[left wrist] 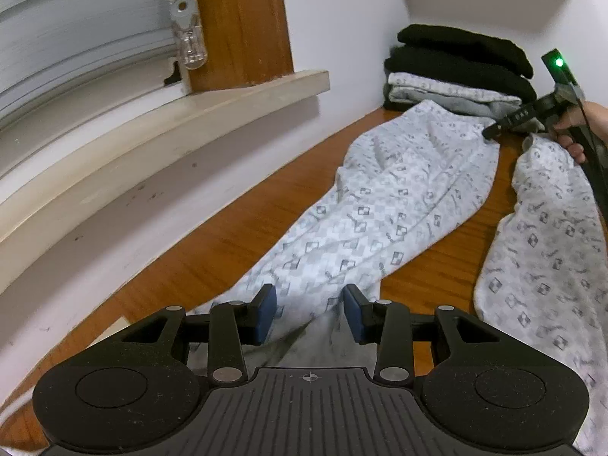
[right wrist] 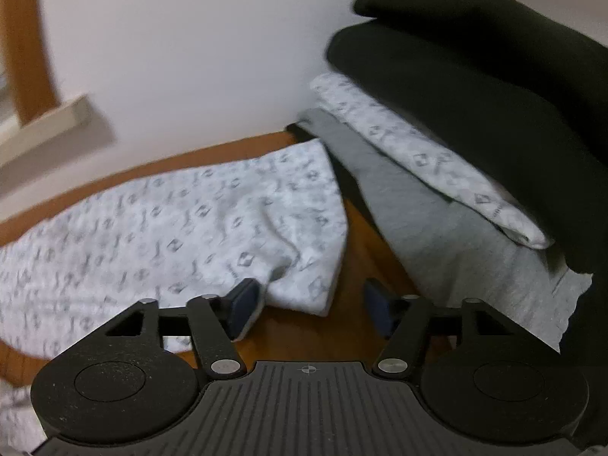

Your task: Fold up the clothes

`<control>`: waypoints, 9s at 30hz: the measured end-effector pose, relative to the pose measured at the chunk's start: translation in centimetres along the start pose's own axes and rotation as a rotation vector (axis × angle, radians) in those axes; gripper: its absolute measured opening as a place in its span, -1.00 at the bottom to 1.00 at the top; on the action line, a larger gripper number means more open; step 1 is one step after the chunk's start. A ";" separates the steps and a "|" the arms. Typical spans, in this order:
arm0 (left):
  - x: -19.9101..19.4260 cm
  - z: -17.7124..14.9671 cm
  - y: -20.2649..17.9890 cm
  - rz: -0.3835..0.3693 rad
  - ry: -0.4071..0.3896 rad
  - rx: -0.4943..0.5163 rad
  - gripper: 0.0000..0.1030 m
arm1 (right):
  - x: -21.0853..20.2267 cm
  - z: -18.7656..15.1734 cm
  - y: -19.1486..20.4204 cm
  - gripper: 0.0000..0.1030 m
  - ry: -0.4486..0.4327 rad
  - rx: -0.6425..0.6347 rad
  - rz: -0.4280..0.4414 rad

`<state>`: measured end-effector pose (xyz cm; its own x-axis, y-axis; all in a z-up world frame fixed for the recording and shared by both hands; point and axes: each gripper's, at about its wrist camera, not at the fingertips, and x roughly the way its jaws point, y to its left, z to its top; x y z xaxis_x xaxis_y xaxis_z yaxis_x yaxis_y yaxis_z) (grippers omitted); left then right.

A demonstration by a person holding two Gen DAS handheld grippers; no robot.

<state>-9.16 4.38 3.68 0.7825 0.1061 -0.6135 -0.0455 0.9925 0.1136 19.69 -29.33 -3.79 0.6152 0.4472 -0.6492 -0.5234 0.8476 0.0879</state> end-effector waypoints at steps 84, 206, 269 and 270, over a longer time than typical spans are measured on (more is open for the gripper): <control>-1.6 -3.0 4.0 0.037 -0.010 -0.120 -0.42 | 6.7 6.2 1.8 -0.15 -0.003 -0.158 0.090; -13.7 -11.4 18.1 0.136 -0.045 -0.386 -0.18 | -0.6 -2.0 15.3 0.62 -0.038 -0.309 0.284; -11.6 -12.5 18.5 0.541 0.022 -0.191 0.21 | -0.7 -2.0 14.8 0.63 -0.037 -0.316 0.292; -12.4 -13.0 18.7 0.542 0.020 -0.222 0.22 | -0.7 -2.0 14.8 0.64 -0.037 -0.317 0.289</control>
<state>-27.74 22.42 3.24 0.5998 0.6011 -0.5281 -0.5666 0.7851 0.2501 10.33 -17.65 -3.58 0.4342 0.6686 -0.6037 -0.8292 0.5584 0.0221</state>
